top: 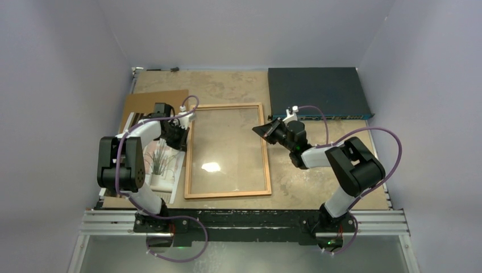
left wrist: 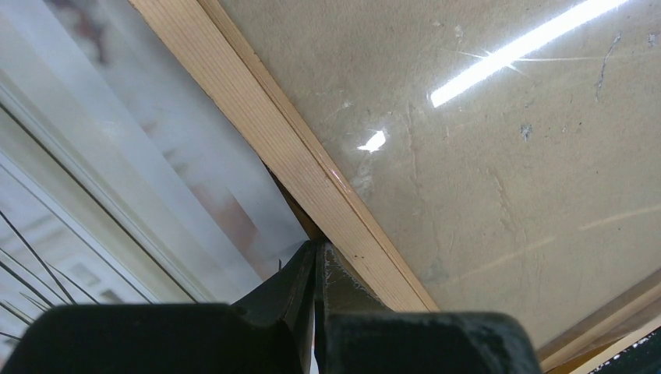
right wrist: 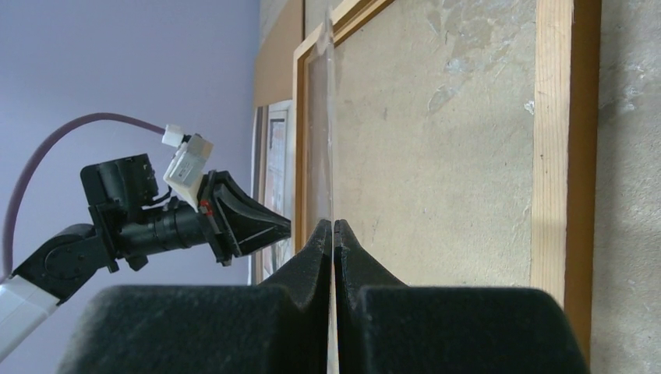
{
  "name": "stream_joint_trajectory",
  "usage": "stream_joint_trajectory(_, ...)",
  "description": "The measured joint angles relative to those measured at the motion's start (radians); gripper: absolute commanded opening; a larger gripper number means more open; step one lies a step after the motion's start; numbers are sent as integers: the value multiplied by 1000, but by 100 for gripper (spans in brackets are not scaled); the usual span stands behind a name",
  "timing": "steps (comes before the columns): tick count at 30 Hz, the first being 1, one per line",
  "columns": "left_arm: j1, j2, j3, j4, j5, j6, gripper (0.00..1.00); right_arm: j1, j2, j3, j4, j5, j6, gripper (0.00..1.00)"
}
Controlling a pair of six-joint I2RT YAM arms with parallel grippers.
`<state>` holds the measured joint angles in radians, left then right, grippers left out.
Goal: Put the photo into the frame
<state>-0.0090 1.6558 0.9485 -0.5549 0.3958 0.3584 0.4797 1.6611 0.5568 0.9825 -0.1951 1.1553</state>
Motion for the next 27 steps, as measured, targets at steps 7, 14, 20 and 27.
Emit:
stream_joint_trajectory(7, 0, 0, 0, 0, 0, 0, 0, 0, 0, 11, -4, -6, -7, 0)
stream_joint_trajectory(14, -1, 0, 0, 0, -2, 0, 0, 0, 3, 16, 16, -15, -7, 0)
stream_joint_trajectory(20, -5, 0, 0, 0, -6, 0, 0, 1, 15, 21, 15, -16, -13, 6)
stream_joint_trajectory(27, -5, 0, 0, 1, -6, 0, 0, 26, 47, 126, -147, -8, -102, 25)
